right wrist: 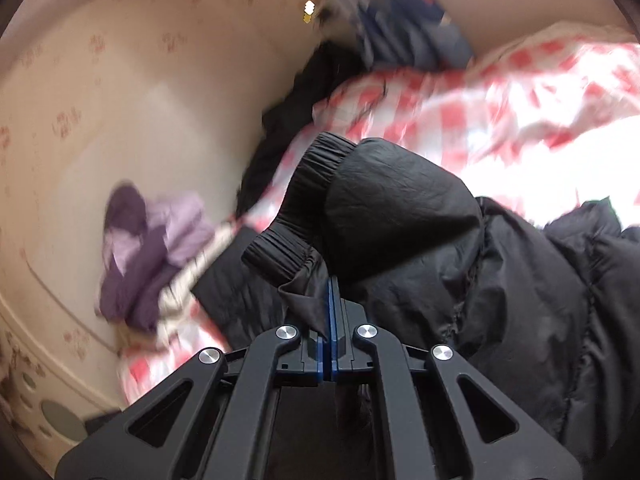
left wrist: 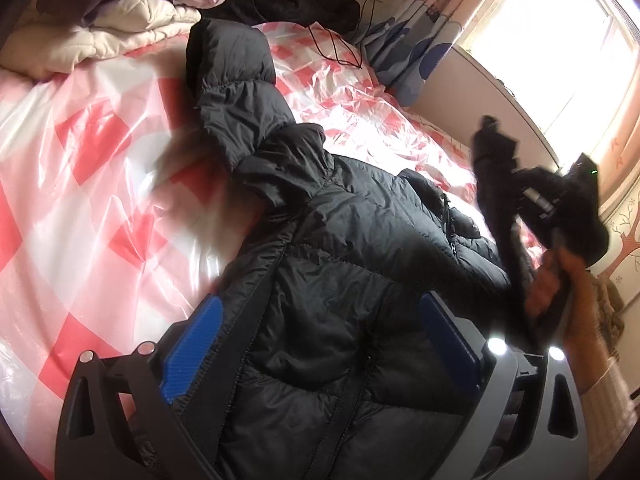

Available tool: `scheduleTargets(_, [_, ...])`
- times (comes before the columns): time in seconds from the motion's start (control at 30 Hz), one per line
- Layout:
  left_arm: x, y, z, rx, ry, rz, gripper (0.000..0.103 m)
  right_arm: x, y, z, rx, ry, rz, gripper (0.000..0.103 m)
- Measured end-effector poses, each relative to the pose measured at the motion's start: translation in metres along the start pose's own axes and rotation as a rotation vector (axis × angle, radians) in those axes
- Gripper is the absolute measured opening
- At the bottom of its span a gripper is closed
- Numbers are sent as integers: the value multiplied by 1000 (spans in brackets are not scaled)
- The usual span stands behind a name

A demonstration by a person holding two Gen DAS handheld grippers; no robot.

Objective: Fold large clothes

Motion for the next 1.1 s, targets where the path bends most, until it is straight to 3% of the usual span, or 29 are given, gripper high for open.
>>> scheduleTargets(0.2, [5, 4, 4, -6, 48, -22, 95, -17, -40, -55, 155, -4, -3, 5])
scheduleTargets(0.33, [5, 4, 4, -4, 51, -21, 95, -36, -67, -105, 397, -22, -92, 16])
scheduleTargets(0.37, [6, 4, 4, -5, 49, -19, 95, -35, -67, -109, 412, -20, -104, 17])
scheduleTargets(0.43, [9, 6, 7, -15, 47, -7, 95, -24, -58, -106, 393, -1, -81, 23])
scheduleTargets(0.47, [11, 7, 9, -23, 51, 0, 95, -16, -52, -102, 377, 29, -74, 34])
scheduleTargets(0.5, [14, 9, 13, -37, 51, 12, 95, -9, -46, -98, 354, 61, -68, 57])
scheduleTargets(0.57, [19, 10, 29, -82, 24, 53, 95, 4, -30, -83, 255, 132, -49, 84])
scheduleTargets(0.6, [23, 9, 43, -110, 12, 87, 95, 7, -23, -76, 207, 155, -51, 91])
scheduleTargets(0.63, [25, 7, 52, -125, 4, 99, 95, 3, -20, -72, 178, 163, -67, 92])
scheduleTargets(0.73, [40, -12, 96, -163, -25, 212, 95, -37, -30, -84, 265, 50, -146, 91])
scheduleTargets(0.9, [79, -54, 162, -195, -45, 465, 95, -51, -16, -93, 213, -8, -95, 91])
scheduleTargets(1.0, [96, -96, 182, -98, -18, 494, 95, -53, -13, -98, 214, -19, -83, 91])
scheduleTargets(1.07, [98, -116, 187, -50, 11, 442, 91, -54, -6, -96, 213, -23, -76, 91])
scheduleTargets(1.1, [93, -123, 190, -42, 16, 395, 69, -54, -1, -94, 210, -30, -73, 91])
Point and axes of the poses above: each gripper's, at about its wrist camera, not at the fingertips, and y roughly against the way its jaws point, x to its left, z to its top, the point moved 8 cm from there along -y, roughly the way its jaws point, and after that the axes turned 9 degrees about -x, right-handed, at the moved point
